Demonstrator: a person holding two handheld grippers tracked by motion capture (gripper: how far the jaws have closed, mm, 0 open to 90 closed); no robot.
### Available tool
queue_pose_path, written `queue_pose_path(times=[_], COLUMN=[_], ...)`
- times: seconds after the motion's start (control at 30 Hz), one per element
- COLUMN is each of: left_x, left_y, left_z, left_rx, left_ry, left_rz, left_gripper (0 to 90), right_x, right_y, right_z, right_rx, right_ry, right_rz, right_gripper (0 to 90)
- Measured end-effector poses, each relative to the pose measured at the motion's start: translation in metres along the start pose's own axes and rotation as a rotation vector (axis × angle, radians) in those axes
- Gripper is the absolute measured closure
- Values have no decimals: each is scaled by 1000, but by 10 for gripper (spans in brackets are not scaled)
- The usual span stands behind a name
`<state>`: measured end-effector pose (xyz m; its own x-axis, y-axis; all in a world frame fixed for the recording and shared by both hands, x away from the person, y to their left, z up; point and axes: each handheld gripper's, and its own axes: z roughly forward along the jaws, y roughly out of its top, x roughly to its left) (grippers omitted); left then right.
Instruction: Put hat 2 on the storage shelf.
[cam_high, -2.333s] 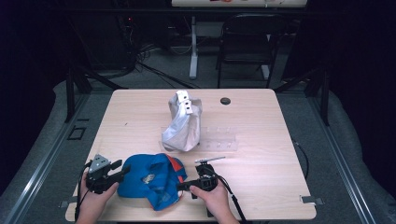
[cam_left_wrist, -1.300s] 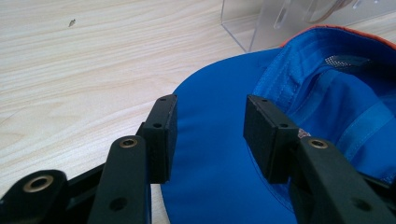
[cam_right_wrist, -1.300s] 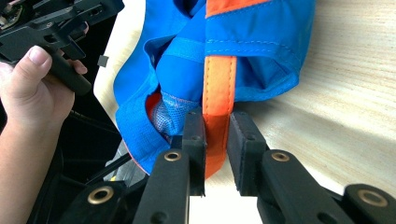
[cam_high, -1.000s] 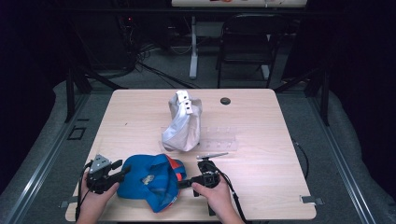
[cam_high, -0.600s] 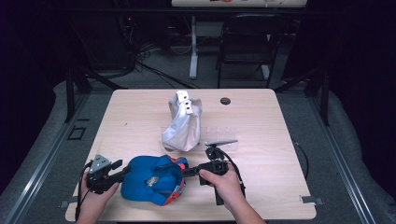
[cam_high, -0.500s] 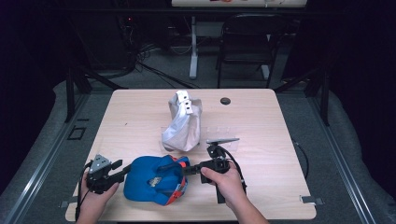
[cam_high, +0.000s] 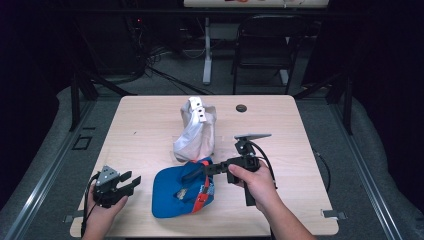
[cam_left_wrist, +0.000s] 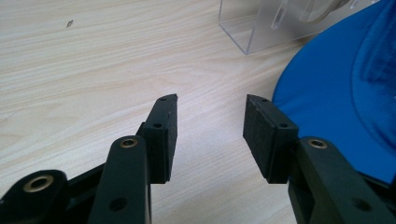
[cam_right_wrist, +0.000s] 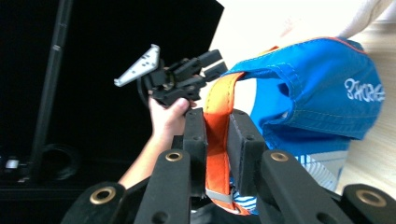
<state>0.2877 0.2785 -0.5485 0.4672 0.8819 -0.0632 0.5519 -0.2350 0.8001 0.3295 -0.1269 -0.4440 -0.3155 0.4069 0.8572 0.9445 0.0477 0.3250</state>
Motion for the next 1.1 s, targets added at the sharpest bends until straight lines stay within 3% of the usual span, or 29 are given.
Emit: queue_pose_path(times=[0.2, 0.4, 0.5, 0.63, 0.87, 0.97, 1.1], left_x=[0, 0, 0, 0, -1, -1, -3], left_y=[1, 0, 0, 0, 0, 0, 0], left_z=[0, 0, 0, -1, -1, 0, 1], left_rx=[7, 2, 0, 3, 4, 1, -10], left_ry=[2, 2, 1, 2, 1, -1, 1], left_rz=[9, 2, 2, 6, 12, 11, 9], left_gripper=[554, 554, 554, 554, 554, 554, 554], right_x=[3, 16, 21, 30, 41, 42, 40], right_y=[9, 19, 21, 26, 26, 27, 30], right_z=[-5, -8, -9, -16, -42, -69, -87], right_rx=[16, 26, 19, -6, -26, -76, -123], right_ry=[76, 135, 148, 206, 179, 148, 136], right_rz=[37, 57, 63, 85, 84, 82, 95], right_gripper=[788, 788, 787, 788, 789, 789, 789])
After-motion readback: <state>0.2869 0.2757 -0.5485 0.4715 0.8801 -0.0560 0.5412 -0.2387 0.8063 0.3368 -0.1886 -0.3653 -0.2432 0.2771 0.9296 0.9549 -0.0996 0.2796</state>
